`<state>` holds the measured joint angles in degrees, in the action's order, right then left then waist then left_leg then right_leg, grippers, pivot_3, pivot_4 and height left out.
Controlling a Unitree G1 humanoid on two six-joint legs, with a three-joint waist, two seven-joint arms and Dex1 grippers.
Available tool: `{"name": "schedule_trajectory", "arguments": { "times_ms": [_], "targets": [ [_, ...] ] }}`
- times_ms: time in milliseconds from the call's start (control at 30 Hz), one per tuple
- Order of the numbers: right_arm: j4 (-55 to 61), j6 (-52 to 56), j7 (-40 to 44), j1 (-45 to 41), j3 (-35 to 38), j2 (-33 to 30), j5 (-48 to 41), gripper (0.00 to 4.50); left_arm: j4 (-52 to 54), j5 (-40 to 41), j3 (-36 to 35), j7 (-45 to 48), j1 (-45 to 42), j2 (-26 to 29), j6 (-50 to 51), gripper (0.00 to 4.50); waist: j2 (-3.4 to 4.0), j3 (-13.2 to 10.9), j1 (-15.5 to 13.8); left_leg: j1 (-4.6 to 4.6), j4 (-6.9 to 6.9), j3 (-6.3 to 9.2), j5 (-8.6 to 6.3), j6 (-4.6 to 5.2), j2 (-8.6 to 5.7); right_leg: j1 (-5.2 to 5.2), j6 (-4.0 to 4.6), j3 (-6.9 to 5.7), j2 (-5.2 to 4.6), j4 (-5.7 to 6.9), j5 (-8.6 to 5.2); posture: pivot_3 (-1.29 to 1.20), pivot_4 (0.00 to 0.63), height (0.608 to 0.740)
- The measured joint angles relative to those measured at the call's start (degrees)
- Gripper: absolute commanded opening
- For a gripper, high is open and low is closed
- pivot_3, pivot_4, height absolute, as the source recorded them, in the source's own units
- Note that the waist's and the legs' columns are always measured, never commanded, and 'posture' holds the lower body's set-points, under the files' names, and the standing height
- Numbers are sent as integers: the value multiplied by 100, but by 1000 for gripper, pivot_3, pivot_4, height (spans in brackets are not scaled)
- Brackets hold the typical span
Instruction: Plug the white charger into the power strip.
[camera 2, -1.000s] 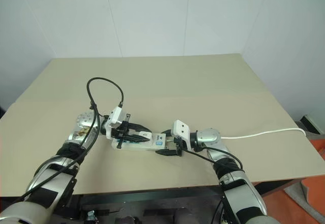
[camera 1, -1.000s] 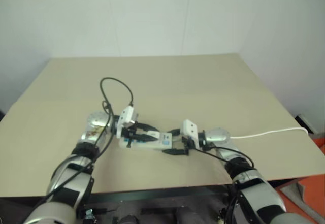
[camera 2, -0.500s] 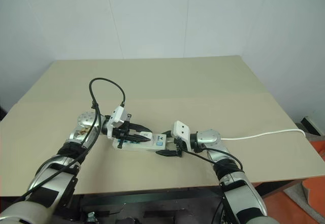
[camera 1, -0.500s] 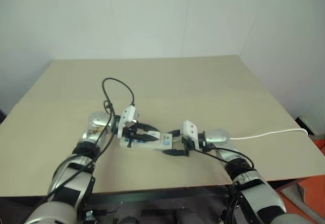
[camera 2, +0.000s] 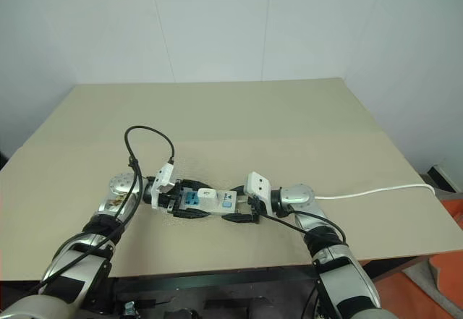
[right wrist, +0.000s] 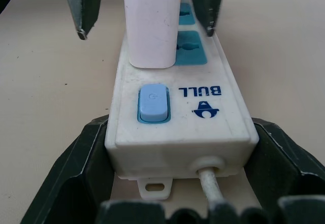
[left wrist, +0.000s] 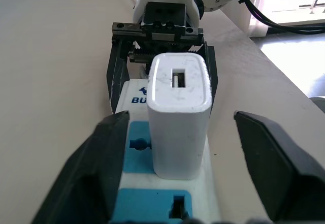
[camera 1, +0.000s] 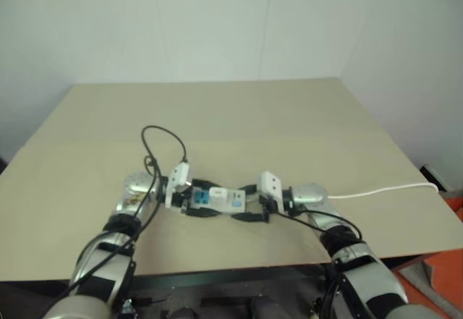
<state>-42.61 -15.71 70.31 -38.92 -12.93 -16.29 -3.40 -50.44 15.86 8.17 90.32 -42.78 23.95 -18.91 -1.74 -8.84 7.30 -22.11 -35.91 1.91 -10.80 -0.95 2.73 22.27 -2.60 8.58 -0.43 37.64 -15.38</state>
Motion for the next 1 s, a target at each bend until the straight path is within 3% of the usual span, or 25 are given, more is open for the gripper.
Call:
{"name": "schedule_trajectory", "arguments": {
  "times_ms": [367,467,633,800,1000],
  "targets": [
    [34,67,44,-10,12,14,-22,3419,180,179,-238,197,5,386,203,4476,-12,-11,20,-8,4,0,0,0,1,9,0,0,0,-2,0,0,150,740],
    [51,316,59,-14,43,13,-87,4413,364,446,-398,199,6,810,291,4500,-12,-17,21,-16,6,1,0,0,2,15,0,-1,0,-6,0,0,150,740],
    [421,482,207,205,92,-131,-255,4481,664,701,-615,199,167,1386,342,4500,-7,-36,-22,-39,7,1,-1,-1,2,31,-2,-4,-4,-16,-2,0,150,740],
    [2277,618,143,1142,289,-1086,-268,4481,1451,952,-634,197,879,2256,688,4500,15,-65,-125,-128,5,3,-3,-4,1,116,-2,-15,-14,-13,-2,0,150,740],
    [4452,1619,18,2103,1391,-2486,-1046,4481,2157,997,-1053,190,1668,2782,798,4500,18,-78,-266,-139,7,0,-3,-4,4,135,1,-23,-16,-13,-5,0,150,740]
  ]
}}
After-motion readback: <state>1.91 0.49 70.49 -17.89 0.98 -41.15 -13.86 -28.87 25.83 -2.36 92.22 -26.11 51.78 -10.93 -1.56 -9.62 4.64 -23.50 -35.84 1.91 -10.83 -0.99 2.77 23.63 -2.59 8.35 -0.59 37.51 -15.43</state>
